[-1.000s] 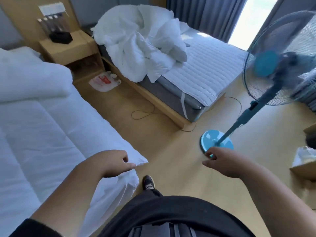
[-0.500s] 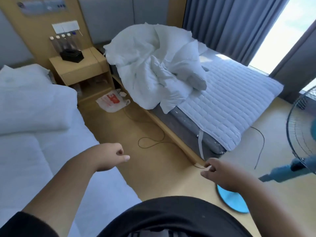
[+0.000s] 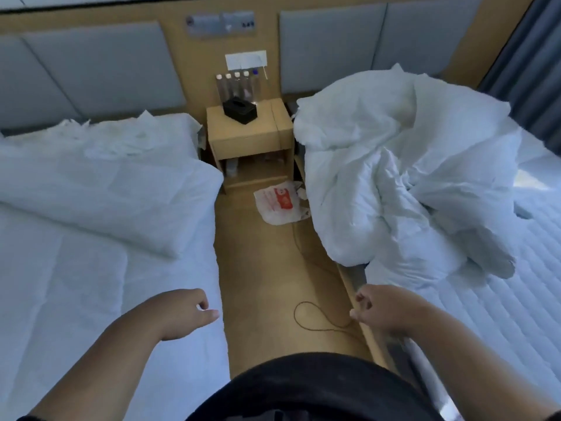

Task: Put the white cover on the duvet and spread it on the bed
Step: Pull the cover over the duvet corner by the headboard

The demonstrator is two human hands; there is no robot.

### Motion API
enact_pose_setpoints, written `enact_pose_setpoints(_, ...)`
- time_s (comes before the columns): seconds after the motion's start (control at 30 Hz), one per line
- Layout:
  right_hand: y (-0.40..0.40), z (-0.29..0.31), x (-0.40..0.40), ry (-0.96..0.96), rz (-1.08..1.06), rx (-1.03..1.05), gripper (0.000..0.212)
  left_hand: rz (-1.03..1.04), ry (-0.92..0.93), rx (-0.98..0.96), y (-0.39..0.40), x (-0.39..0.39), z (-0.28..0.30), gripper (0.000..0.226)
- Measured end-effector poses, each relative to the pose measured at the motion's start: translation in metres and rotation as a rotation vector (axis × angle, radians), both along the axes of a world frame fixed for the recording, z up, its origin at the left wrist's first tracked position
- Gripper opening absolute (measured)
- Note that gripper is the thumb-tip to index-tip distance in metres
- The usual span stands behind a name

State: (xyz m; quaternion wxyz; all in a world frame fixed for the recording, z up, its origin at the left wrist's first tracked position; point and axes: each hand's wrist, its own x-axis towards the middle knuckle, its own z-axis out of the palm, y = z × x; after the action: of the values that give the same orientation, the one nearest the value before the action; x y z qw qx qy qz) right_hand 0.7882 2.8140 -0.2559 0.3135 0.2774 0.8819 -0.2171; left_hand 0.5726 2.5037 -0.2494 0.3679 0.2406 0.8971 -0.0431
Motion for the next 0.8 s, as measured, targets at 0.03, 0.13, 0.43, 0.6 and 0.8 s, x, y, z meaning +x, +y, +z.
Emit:
enact_pose_setpoints(0.03,0.019,0.007,-0.028,0.02,0.04,0.013,0.057,0.056,0.002,0.02,0.011,-0.01,0.005,0.043)
enact_pose_setpoints(0.13,0.057,0.025,-0.105,0.07,0.157,0.014,0.051,0.207,-0.017,0.078,0.03,-0.037,0.011,0.04)
enact_pose_setpoints(0.43,0.054,0.004,-0.307,-0.043,0.517,-0.023,0.049,0.472,-0.092,0.103,0.013,-0.139,-0.019,0.048)
enact_pose_setpoints(0.6,0.045,0.002,-0.414,-0.025,0.49,-0.02,0.045,0.461,-0.054,0.145,0.016,-0.261,-0.017,0.041)
enact_pose_setpoints(0.8,0.068,0.009,-0.506,-0.034,0.425,-0.031,0.042,0.43,-0.022,0.171,0.04,-0.381,-0.006,0.038)
